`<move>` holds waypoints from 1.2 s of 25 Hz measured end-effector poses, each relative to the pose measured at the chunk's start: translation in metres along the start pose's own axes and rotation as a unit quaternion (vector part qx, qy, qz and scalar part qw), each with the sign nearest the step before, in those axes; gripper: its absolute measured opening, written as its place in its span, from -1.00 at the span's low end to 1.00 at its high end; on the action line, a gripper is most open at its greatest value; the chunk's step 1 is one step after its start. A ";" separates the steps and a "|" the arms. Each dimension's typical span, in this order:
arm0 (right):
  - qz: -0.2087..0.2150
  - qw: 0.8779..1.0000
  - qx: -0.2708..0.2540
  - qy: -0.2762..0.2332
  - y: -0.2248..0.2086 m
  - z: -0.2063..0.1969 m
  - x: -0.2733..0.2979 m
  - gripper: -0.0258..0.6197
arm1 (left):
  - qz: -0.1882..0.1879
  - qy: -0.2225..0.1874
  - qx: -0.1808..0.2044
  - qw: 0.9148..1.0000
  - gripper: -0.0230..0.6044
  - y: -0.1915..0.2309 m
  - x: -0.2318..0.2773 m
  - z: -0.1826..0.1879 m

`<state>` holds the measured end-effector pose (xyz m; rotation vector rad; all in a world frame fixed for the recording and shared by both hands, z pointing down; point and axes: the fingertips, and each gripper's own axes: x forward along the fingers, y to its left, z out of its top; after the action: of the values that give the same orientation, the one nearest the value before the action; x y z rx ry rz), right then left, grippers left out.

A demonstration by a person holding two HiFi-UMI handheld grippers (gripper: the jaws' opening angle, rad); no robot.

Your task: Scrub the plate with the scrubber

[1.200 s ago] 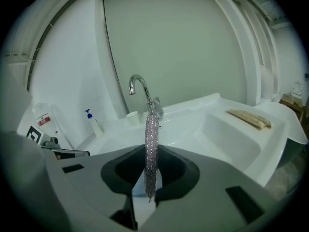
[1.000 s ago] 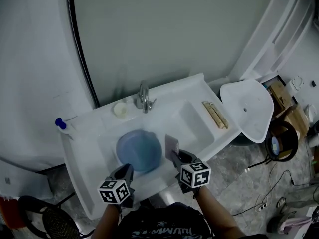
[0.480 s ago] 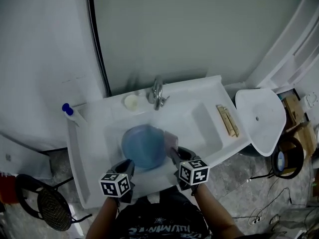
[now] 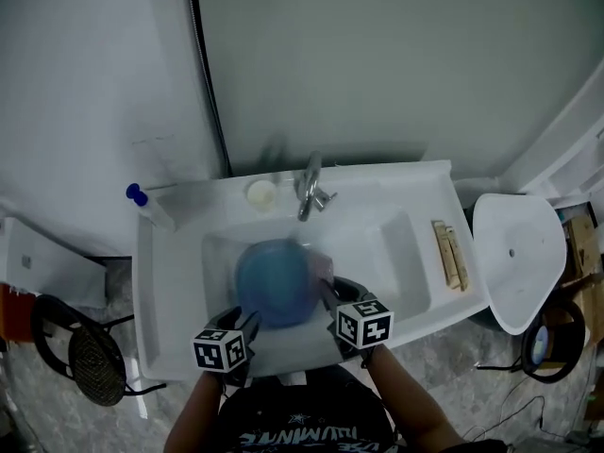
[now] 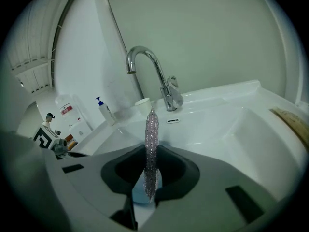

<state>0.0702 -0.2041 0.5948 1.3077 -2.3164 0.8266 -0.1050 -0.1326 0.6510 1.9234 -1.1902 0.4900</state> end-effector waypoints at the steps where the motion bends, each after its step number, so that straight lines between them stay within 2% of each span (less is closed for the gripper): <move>1: 0.005 1.000 -0.001 0.004 -0.002 0.000 0.002 -0.68 | 0.008 0.002 -0.002 1.000 -0.33 0.002 0.003 -0.001; 9: 0.030 0.999 -0.009 0.029 -0.020 -0.001 0.019 -0.68 | 0.063 0.031 -0.046 0.996 -0.13 0.028 0.028 -0.010; 21: 0.049 0.997 -0.015 0.062 -0.033 -0.009 0.035 -0.68 | 0.090 0.055 -0.119 0.987 -0.11 0.060 0.064 -0.014; 30: 0.053 0.996 -0.018 0.075 -0.040 -0.011 0.041 -0.68 | 0.095 0.083 -0.153 0.980 -0.11 0.068 0.091 -0.026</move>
<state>0.0842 -0.2395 0.6388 1.0760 -2.2863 0.8816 -0.1180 -0.1788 0.7568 1.4871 -1.2645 0.5231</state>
